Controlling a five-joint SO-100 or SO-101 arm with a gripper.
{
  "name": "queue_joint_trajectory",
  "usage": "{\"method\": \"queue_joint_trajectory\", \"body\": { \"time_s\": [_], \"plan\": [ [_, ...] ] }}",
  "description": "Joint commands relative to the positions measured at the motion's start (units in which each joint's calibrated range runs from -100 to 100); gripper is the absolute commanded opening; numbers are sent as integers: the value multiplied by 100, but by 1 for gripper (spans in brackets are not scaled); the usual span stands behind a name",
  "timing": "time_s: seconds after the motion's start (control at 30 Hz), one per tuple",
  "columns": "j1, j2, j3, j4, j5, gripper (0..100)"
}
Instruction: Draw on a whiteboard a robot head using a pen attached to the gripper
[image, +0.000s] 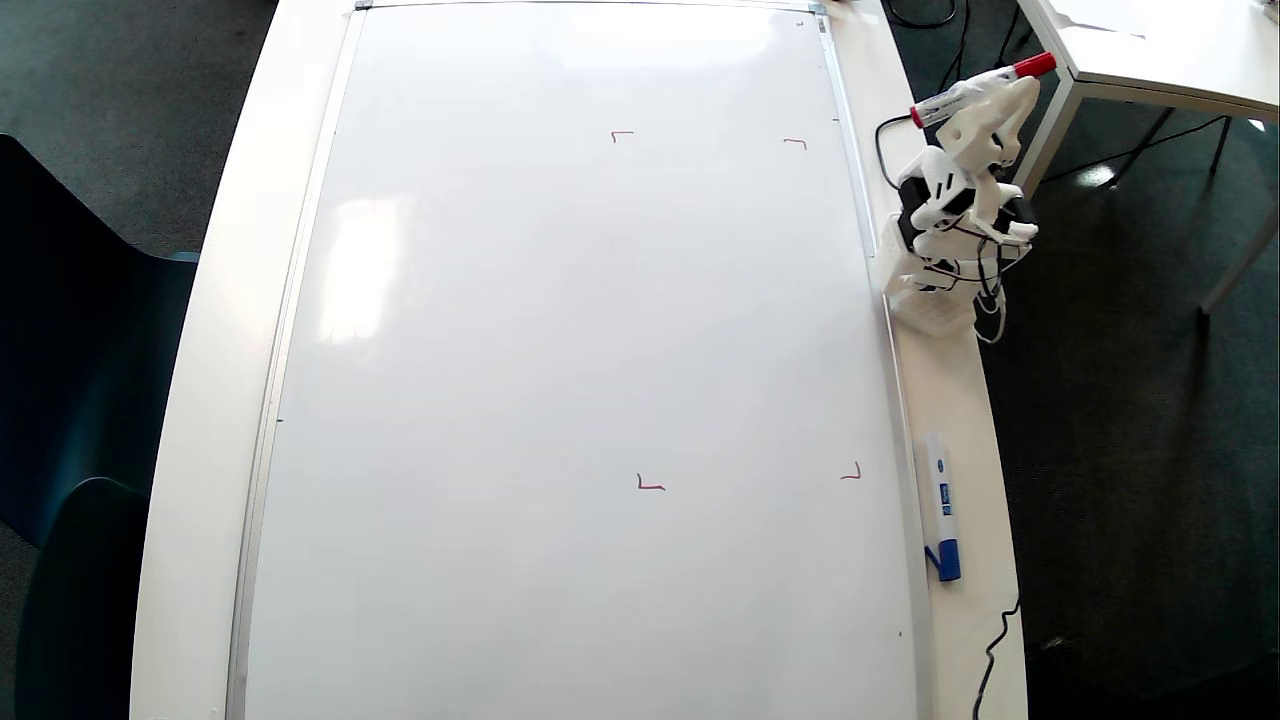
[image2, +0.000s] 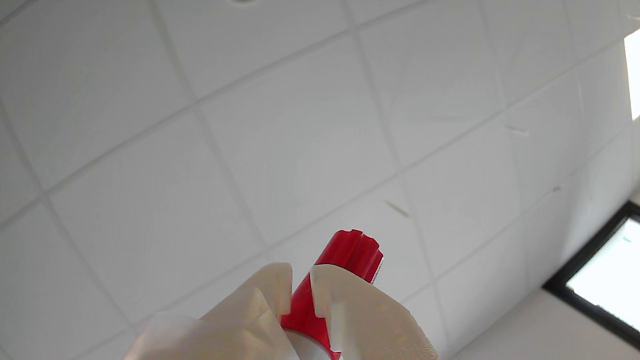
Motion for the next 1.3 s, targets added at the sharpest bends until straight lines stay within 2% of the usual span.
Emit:
{"method": "queue_joint_trajectory", "body": {
  "time_s": [0.0,1.27],
  "plan": [
    [11,-10,37,-84,3,1],
    [-33,-10,37,-84,-24,1]
  ]
}}
